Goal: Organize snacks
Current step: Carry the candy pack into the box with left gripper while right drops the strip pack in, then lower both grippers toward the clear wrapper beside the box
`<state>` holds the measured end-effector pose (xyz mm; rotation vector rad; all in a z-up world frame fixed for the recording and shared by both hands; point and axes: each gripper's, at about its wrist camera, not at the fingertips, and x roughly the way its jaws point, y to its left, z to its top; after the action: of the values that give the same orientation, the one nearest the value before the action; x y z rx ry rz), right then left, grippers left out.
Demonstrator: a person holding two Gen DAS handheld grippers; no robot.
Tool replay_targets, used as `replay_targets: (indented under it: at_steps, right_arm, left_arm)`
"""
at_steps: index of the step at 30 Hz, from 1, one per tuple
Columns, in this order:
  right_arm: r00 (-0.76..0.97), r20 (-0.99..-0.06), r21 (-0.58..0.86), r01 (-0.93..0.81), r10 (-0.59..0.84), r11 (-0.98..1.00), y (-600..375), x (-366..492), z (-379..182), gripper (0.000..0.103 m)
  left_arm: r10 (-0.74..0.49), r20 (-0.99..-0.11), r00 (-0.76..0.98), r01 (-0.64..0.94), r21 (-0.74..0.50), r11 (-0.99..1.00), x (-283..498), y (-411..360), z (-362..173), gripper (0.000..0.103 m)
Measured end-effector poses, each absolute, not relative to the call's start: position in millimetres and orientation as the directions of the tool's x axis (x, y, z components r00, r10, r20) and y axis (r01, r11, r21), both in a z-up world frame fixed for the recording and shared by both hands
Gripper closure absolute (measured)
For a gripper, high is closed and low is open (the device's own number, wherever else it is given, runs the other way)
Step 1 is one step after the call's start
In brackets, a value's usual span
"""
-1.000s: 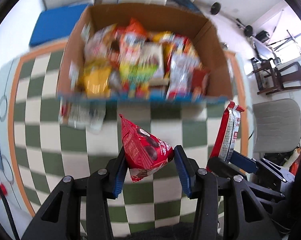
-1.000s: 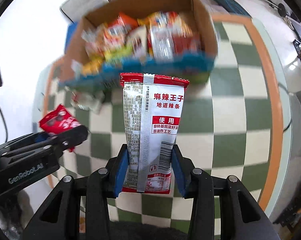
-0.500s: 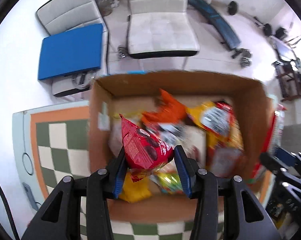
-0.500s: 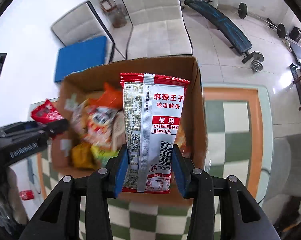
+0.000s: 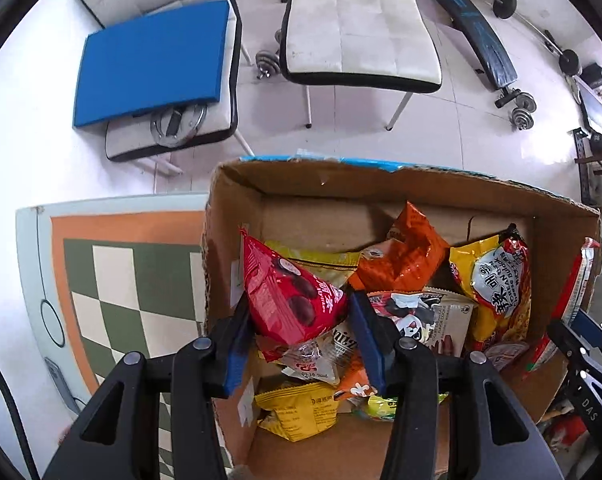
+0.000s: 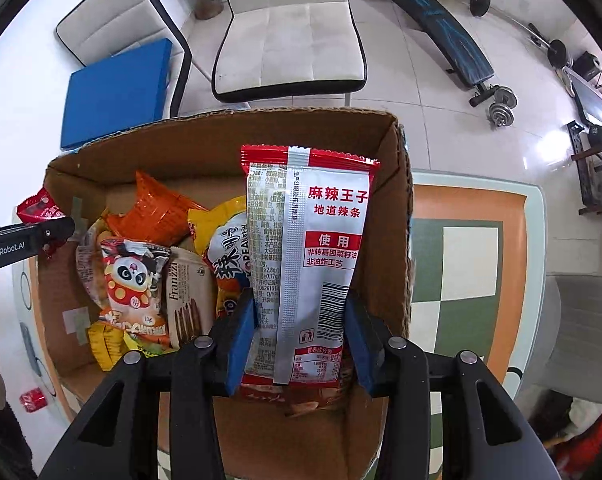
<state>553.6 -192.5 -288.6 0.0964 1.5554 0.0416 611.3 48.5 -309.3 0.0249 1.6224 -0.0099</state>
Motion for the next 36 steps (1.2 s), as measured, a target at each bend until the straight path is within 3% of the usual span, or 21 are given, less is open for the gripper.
replay_targets:
  at_steps: [4, 5, 6, 7, 12, 14, 25, 35, 36]
  right_arm:
    - [0.012, -0.997, 0.073, 0.033, 0.072, 0.997, -189, 556, -290, 0.039]
    - [0.017, -0.998, 0.065, 0.032, 0.064, 0.997, -189, 556, -290, 0.034]
    - [0.02, -0.998, 0.059, 0.03, 0.059, 0.998, -188, 557, -289, 0.022]
    - [0.022, -0.998, 0.059, 0.028, 0.059, 0.998, -188, 557, -288, 0.018]
    - [0.035, -0.997, 0.067, 0.038, 0.066, 0.997, -186, 553, -281, 0.014]
    - [0.039, -0.997, 0.073, 0.042, 0.072, 0.996, -185, 550, -277, 0.013]
    - [0.125, -0.979, 0.162, 0.011, 0.159, 0.987, -159, 510, -248, 0.006]
    - [0.117, -0.931, 0.344, -0.034, 0.346, 0.938, -114, 417, -240, 0.006]
    - [0.127, -0.916, 0.38, -0.037, 0.381, 0.924, -107, 403, -240, 0.01]
  left_arm:
    - [0.002, -0.998, -0.057, 0.016, 0.001, 1.0, 609, 50, -310, 0.025]
    - [-0.008, -0.999, -0.05, 0.015, -0.009, 1.0, 608, 51, -309, 0.023]
    - [-0.013, -0.999, -0.046, 0.014, -0.013, 1.0, 608, 51, -307, 0.022]
    - [-0.02, -0.999, -0.04, 0.009, -0.02, 1.0, 607, 52, -305, 0.022]
    - [-0.045, -0.999, -0.016, -0.001, -0.045, 0.999, 603, 56, -295, 0.021]
    - [-0.038, -0.999, 0.012, 0.008, -0.038, 0.999, 598, 57, -285, 0.014]
    - [-0.056, -0.984, 0.167, -0.001, -0.057, 0.998, 546, 72, -223, 0.013]
    - [0.084, -0.966, 0.243, -0.155, 0.047, 0.987, 413, 126, -227, 0.013]
    - [0.094, -0.967, 0.238, -0.175, 0.053, 0.983, 401, 132, -231, 0.013]
